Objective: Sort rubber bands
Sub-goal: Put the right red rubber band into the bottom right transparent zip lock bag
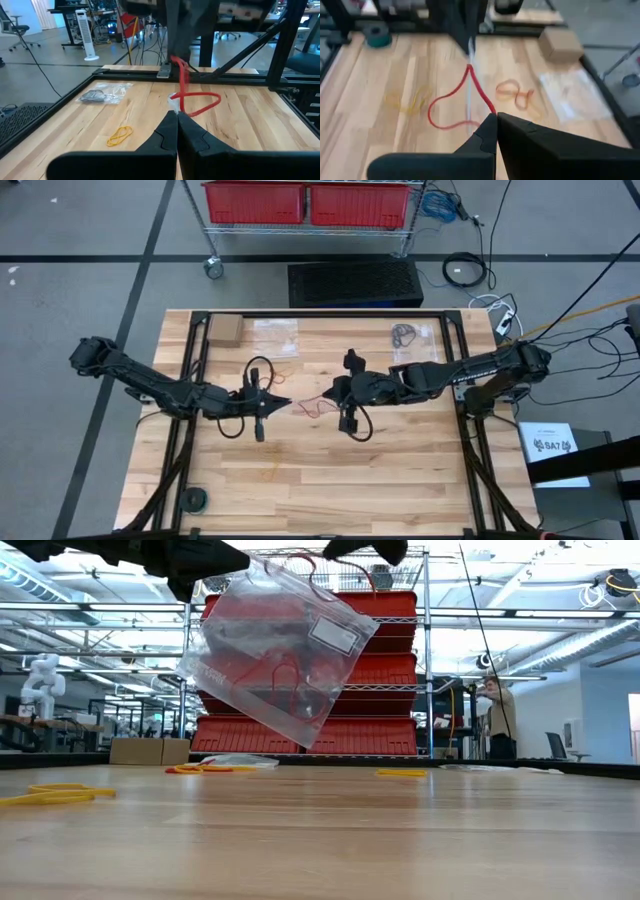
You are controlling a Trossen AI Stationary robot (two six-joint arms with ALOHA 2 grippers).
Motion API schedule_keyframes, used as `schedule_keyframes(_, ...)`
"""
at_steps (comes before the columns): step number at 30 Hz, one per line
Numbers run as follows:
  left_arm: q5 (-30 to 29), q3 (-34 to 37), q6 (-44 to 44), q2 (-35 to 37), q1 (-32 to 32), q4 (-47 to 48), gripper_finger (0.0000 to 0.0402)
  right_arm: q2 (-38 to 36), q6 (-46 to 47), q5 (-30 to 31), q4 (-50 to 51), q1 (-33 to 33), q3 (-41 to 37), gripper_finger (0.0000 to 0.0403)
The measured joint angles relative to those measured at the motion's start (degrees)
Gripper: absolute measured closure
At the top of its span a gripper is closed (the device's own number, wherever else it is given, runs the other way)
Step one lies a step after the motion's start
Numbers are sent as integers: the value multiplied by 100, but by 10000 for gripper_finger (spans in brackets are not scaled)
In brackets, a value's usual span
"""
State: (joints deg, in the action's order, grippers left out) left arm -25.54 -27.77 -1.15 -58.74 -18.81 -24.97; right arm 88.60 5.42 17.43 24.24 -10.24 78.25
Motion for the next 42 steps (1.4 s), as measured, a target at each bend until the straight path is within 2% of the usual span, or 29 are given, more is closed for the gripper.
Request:
schedule_keyframes(7, 2, -2, -2, 0, 0, -7, 402, 413, 79, -460, -18, 1, -4, 403)
schedule_keyframes(13, 2, 0, -2, 0, 0, -4, 402, 693, 73, -577, -177, 174, -8, 403)
schedule_keyframes(23, 133, -2, -2, 0, 2, 31, 402, 465, 97, -553, -259, 276, 70, 403)
schedule_keyframes(42, 133, -1, -3, 0, 0, -4, 402, 615, 168, -727, -187, 278, 123, 403)
